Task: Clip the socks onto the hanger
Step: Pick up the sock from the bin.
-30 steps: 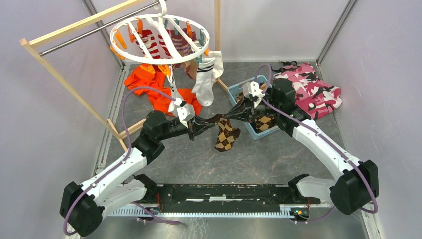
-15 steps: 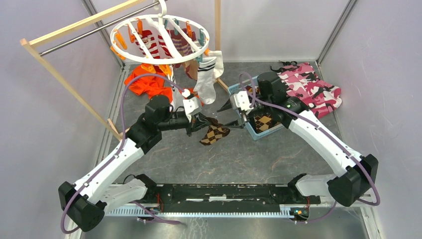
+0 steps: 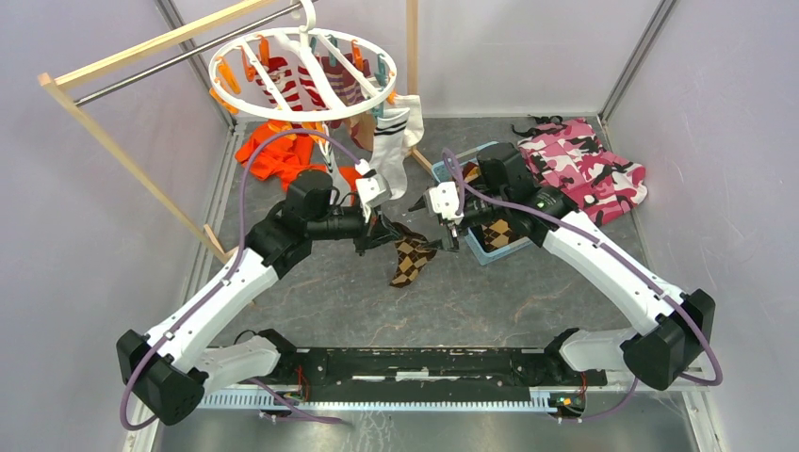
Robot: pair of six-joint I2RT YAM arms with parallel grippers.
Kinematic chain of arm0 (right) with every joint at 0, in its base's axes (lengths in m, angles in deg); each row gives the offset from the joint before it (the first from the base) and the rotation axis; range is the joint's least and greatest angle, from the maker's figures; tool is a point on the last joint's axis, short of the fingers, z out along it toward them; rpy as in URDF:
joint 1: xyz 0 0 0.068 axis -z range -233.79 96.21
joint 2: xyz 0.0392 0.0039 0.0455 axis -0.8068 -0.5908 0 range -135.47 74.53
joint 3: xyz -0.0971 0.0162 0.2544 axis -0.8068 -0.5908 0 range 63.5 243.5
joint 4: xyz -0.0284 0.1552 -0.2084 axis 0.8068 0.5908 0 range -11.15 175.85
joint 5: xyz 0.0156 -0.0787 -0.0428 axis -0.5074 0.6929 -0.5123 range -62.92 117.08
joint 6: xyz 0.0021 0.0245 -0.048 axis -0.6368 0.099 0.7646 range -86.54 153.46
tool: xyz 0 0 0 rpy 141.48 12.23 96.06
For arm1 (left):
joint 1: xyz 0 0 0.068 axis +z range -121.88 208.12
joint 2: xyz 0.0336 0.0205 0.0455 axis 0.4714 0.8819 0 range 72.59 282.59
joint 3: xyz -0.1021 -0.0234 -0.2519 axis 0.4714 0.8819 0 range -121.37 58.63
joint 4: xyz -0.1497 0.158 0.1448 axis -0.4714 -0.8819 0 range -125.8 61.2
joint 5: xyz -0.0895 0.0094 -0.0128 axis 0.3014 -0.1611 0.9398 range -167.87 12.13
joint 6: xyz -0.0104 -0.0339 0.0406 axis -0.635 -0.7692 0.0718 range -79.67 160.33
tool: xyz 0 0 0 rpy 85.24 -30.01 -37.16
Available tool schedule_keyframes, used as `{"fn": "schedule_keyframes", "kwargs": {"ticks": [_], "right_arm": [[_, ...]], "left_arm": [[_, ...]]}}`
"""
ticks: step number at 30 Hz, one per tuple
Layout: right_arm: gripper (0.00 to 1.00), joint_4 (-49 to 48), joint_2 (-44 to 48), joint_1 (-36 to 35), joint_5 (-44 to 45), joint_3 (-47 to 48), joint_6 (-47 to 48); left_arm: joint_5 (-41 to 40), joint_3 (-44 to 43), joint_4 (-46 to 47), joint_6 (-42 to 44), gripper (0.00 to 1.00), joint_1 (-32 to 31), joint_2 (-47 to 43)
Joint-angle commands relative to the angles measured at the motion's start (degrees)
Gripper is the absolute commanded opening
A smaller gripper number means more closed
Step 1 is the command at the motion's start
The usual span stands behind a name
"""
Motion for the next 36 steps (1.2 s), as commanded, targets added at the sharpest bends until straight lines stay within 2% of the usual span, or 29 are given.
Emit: {"fn": "schedule_keyframes", "kwargs": {"ticks": [1, 8, 13, 22, 27, 30, 36], "right_arm": [[0.81, 1.08, 2.7, -0.21, 2.14, -0.28, 1.6], [0.75, -5.31, 3.37, -0.39, 3.99, -2.8, -6.55], [0.64, -6.29, 2.55, -2.01, 5.01, -2.61, -7.18], [0.27, -5.38, 2.76, -2.68, 6.54, -2.51, -5.92], [0.02, -4.21, 2.76, -2.69, 6.89, -2.25, -4.66], [0.0, -4.03, 2.71, -2.52, 6.31, -1.93, -5.08], [0.0, -4.74, 2.59, -0.52, 1.1, -1.76, -7.16]], "left_arm": [[-1.22, -3.51, -1.38, -7.73, 0.02, 0.46, 1.59], [-0.71, -5.02, -2.41, -13.25, 0.02, 0.53, 3.38], [-0.66, -5.66, -1.96, -14.1, 0.02, 0.58, 3.6], [-0.66, -5.66, -2.16, -14.23, 0.02, 0.54, 3.72], [-0.65, -5.56, -2.45, -13.46, 0.03, 0.53, 3.26], [-0.27, -4.71, -2.55, -11.86, 0.08, 0.63, 1.72], [-0.94, 0.81, -2.22, -5.29, 0.48, 1.11, -7.68]]}}
